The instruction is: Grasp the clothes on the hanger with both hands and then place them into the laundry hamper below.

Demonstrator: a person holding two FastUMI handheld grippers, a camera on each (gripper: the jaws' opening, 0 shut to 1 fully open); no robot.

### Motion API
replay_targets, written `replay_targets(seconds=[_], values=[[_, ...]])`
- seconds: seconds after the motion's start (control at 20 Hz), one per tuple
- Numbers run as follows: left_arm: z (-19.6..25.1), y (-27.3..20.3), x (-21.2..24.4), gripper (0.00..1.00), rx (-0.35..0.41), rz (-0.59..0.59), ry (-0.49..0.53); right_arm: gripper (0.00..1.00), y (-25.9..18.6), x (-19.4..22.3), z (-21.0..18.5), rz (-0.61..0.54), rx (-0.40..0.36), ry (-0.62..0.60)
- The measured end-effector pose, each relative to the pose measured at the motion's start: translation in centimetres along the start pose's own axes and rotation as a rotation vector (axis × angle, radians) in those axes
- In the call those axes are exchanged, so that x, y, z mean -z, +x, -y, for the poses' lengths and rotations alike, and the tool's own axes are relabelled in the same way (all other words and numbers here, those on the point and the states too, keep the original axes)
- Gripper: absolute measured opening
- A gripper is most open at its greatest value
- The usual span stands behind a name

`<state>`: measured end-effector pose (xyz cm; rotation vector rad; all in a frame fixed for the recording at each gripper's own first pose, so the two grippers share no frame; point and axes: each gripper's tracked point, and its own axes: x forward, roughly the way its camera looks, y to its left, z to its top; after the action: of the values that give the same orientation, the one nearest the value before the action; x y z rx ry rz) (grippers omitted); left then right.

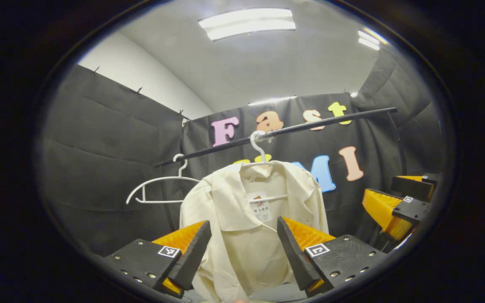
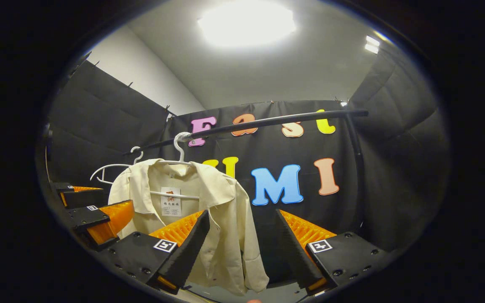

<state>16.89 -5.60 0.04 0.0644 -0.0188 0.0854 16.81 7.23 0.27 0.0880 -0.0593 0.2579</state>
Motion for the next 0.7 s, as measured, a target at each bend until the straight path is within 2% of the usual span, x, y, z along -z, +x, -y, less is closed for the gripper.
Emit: replay_targets(seconds=[0.35, 0.7], values=[[0.8, 5.7, 1.6, 0.92, -0.062, -0.018, 0.030, 0.98, 5.8, 2.1, -1.7, -0.009, -0.103, 0.027], [-0.4, 9.6, 5.9, 0.92, -0.148, -0.105, 0.051, 0.98, 10.5, 5.1, -3.8, -0.041, -0.202, 0.066]])
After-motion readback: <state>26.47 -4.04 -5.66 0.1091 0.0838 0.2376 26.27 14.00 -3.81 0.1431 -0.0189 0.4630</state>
